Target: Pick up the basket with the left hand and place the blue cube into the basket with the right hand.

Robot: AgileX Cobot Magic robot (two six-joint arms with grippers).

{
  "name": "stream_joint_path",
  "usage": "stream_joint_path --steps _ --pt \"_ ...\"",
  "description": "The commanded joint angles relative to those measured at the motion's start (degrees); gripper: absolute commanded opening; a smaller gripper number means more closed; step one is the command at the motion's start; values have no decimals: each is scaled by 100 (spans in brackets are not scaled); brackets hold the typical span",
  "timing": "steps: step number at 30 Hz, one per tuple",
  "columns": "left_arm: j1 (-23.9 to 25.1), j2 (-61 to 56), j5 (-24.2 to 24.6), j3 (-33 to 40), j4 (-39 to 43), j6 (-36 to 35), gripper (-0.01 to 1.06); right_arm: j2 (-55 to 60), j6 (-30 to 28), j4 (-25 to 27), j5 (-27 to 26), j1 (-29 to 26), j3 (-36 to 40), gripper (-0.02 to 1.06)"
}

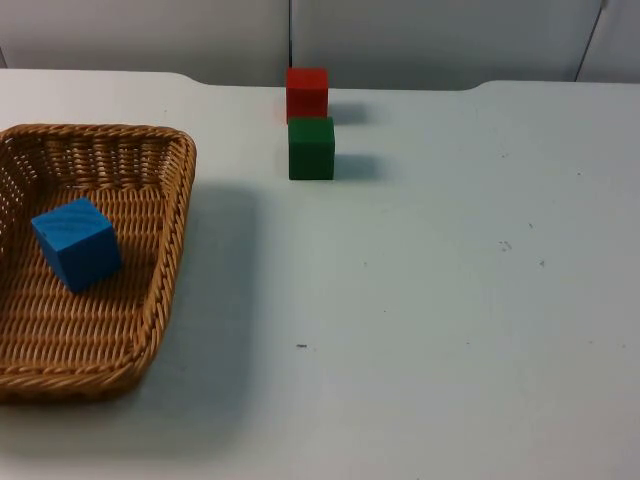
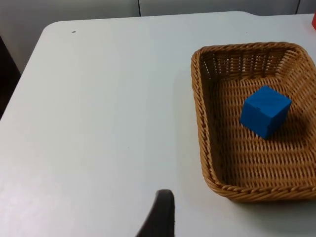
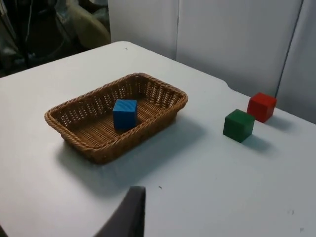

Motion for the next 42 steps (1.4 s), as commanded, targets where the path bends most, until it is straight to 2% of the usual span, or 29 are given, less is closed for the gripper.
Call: stream_joint_path --steps 1,9,10,11,12,13,20,25,36,39,42 --pt "-42 -25 -24 19 -29 -43 78 -160 51 -20 333 20 27 105" --pt "-42 -25 -24 18 -29 -43 81 -339 51 -34 1219 20 27 105" --pt "-42 -25 -24 18 -29 -43 86 -339 51 -34 1330 20 27 105" --pt "-42 -25 -24 18 -29 -43 86 -339 51 -34 1330 20 27 105" --pt "-42 -25 -24 18 -29 -9 93 -339 51 -21 1412 20 27 105" --pt "-42 -25 -24 18 -29 -43 105 -339 51 -4 1438 20 27 105" --pt "-42 -25 -24 18 -29 -43 105 -339 23 17 1438 20 27 105" --pt "-42 -25 -24 18 -29 -43 105 -339 -202 318 1446 20 27 105" --pt "-42 -25 -24 18 -29 -43 105 -339 -277 346 1413 20 27 105" --pt "-42 -25 -24 18 -29 -43 105 -339 -277 493 1130 20 218 105" --pt "-42 -25 -24 18 -29 -43 105 -339 -295 503 1068 20 270 105"
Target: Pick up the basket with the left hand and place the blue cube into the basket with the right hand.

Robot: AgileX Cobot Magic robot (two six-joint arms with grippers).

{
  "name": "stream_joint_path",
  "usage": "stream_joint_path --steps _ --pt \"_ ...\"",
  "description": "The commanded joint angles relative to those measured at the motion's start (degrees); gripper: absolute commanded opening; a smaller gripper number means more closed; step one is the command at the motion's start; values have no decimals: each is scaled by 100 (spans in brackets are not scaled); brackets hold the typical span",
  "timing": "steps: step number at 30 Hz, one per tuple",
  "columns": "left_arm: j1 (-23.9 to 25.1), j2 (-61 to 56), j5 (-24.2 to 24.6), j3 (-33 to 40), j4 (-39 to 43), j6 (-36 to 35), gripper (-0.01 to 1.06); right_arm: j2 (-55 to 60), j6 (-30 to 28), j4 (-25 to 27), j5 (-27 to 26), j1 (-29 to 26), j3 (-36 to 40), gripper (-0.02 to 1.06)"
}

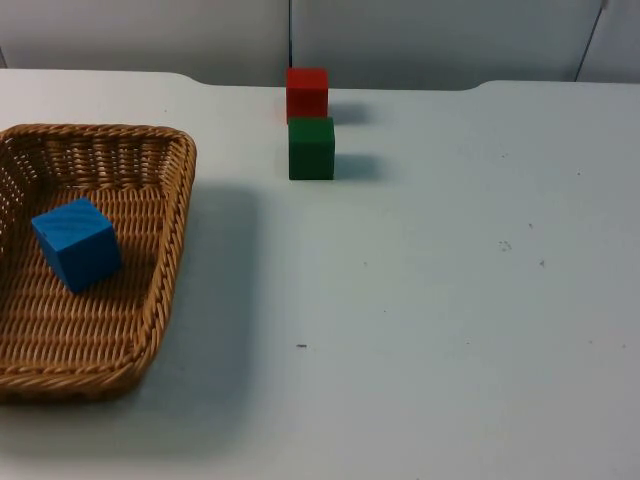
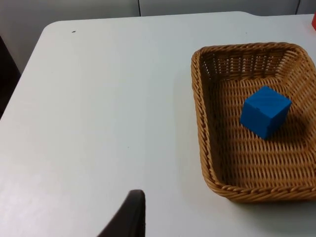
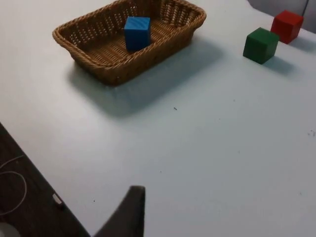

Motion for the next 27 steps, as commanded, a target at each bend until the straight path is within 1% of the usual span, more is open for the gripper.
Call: stream_joint_path --steps 1,5,9,13,17,27 --pt "-42 -25 -24 18 -29 0 105 -23 -12 -42 -122 20 21 105" --pt "-42 -25 -24 18 -29 0 105 -23 152 -78 -44 20 21 105" --pt "-42 -25 -24 18 -29 0 105 -23 -41 130 -17 20 32 105" --pt "-42 -25 -24 18 -29 0 105 -23 -72 155 -17 20 32 105" --pt "-42 -25 -24 18 -29 0 105 -23 -494 374 -62 20 47 105" --pt "-42 -25 -24 18 -29 0 105 -23 -434 301 -99 20 83 105"
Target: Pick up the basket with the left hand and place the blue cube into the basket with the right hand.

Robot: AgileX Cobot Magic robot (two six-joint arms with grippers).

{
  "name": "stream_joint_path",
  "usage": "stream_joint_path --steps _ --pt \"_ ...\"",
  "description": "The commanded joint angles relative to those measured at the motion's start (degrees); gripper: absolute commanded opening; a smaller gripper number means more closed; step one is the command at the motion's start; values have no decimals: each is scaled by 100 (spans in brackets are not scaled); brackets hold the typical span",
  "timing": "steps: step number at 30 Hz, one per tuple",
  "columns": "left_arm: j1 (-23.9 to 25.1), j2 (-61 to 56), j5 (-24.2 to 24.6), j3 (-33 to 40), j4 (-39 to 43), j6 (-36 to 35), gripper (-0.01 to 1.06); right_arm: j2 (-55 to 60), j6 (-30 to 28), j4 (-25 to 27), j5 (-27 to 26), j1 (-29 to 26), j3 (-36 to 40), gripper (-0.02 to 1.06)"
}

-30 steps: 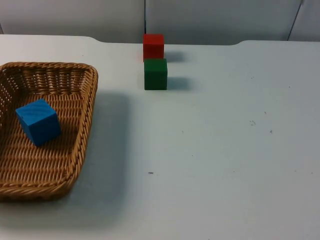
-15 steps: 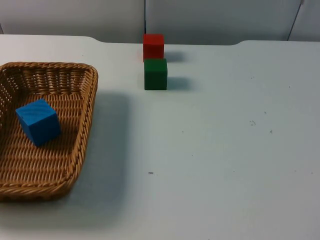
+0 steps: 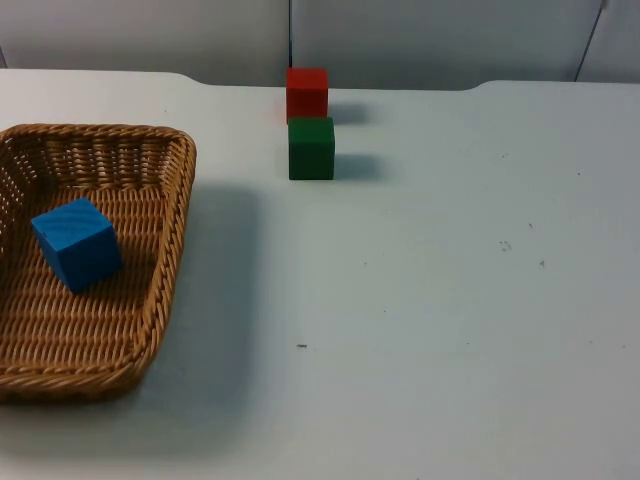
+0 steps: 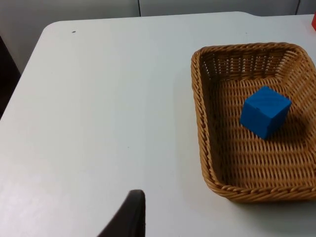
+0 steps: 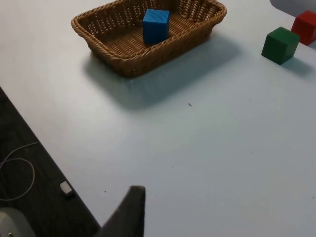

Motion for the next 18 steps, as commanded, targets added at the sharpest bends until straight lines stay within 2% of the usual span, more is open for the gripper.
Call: stream_joint_path --steps 1,18 --pt "-42 -25 -24 18 -29 0 105 -23 -40 -7 -86 20 36 105" --pt "-42 -25 -24 18 -29 0 105 -23 -40 32 -86 20 28 105"
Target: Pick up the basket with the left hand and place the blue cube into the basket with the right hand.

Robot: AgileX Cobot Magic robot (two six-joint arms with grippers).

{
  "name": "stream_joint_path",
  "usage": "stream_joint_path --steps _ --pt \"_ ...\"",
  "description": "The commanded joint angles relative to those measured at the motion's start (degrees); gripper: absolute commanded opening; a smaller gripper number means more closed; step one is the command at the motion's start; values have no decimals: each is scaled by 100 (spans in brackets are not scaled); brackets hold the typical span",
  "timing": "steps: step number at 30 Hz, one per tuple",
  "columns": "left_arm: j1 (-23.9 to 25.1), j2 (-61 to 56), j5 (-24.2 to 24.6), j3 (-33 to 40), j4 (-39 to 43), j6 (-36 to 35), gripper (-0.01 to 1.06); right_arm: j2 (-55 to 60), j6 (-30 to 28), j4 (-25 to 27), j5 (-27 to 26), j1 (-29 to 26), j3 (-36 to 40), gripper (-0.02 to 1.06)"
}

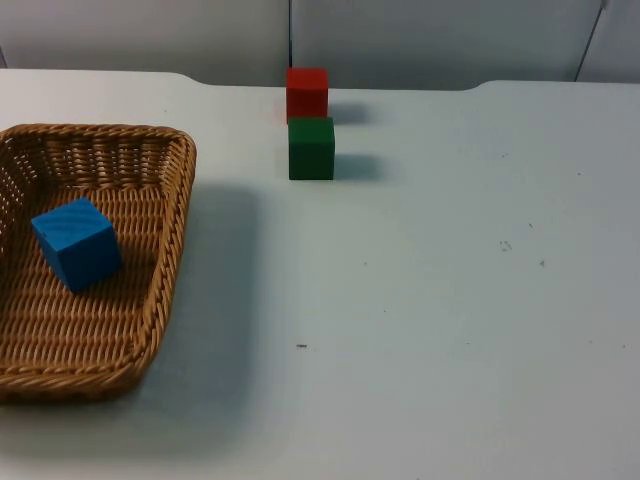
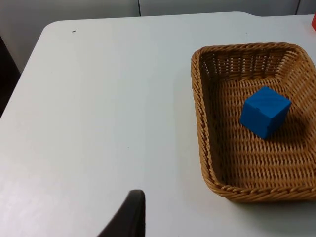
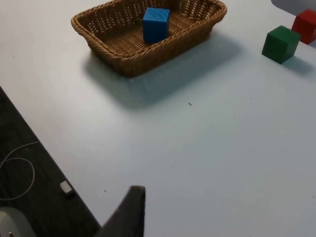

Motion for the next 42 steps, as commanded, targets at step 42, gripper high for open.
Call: stream_joint_path --steps 42 --pt "-42 -25 -24 18 -29 0 105 -23 -40 44 -77 -5274 2 105"
